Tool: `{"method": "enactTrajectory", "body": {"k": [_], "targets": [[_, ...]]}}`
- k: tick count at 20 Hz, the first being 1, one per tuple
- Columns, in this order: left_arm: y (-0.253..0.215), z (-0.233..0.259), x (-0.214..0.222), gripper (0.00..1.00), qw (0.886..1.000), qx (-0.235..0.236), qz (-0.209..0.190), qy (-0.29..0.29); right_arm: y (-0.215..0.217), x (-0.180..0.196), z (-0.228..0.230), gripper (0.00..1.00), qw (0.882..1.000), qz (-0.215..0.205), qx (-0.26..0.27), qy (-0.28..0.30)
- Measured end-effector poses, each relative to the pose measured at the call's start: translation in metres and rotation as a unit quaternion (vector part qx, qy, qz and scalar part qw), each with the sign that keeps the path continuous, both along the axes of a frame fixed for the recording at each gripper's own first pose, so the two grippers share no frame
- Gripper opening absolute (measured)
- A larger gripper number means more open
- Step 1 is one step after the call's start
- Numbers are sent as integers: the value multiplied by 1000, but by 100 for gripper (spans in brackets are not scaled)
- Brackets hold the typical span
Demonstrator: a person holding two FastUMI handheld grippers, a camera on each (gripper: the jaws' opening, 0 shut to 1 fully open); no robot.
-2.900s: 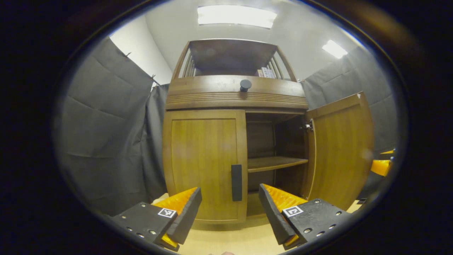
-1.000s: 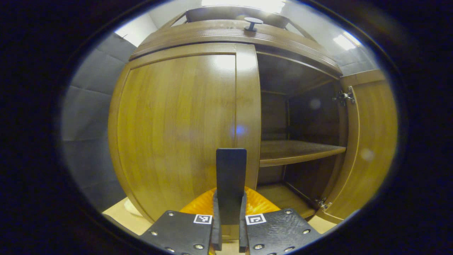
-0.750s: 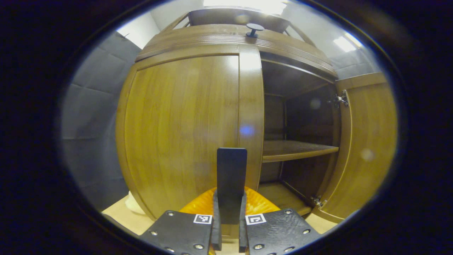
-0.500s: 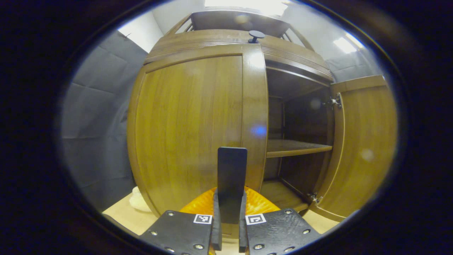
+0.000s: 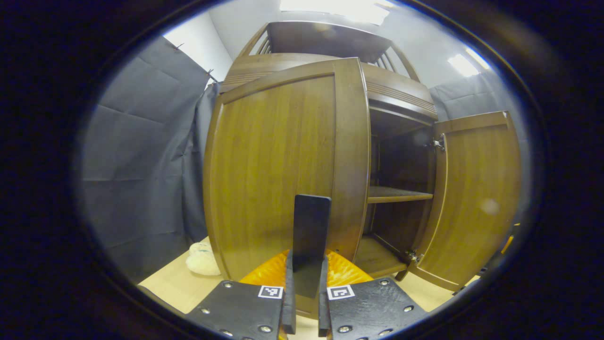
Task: Open the right door of the double-door shoe cabinet with the right hand, and open the left door with the left hand.
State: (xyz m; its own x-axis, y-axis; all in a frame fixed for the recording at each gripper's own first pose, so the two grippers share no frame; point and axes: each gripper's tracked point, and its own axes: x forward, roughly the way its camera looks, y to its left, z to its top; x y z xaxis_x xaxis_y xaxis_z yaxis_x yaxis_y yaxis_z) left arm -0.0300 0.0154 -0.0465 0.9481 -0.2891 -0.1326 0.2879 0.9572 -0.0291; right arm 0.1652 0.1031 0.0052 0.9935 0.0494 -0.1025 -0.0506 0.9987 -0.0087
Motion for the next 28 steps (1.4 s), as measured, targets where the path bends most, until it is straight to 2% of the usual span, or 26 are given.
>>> {"method": "enactTrajectory", "body": {"k": [1, 2, 3, 8, 13, 15, 17, 25, 28], "targets": [[4, 1, -4, 24, 1000, -1, 2, 0, 4, -3, 0, 94, 1000, 4, 0, 0], [10, 0, -7, 19, 1000, -1, 4, 0, 7, -5, 0, 94, 1000, 8, 1, 0], [13, 0, -10, 24, 1000, 0, 4, -1, 10, -6, 0, 94, 1000, 11, 2, 0], [30, 0, -23, 24, 1000, -3, 12, -1, 21, -16, 1, 94, 1000, 24, -3, -2], [51, 5, -30, 14, 1000, -10, 20, -2, 22, -24, 1, 94, 1000, 30, -7, -1], [63, 5, -31, 23, 1000, -11, 25, -1, 23, -26, 0, 94, 999, 32, -7, 0], [75, 1, -30, 21, 1000, -7, 31, -2, 25, -28, 2, 94, 999, 36, -5, -2], [150, -4, -51, 18, 997, 0, 79, -3, 38, -36, -2, 94, 999, 53, -9, 0], [187, -2, -64, 19, 994, 17, 108, -14, 44, -38, -2, 94, 998, 59, -7, 0]]}}
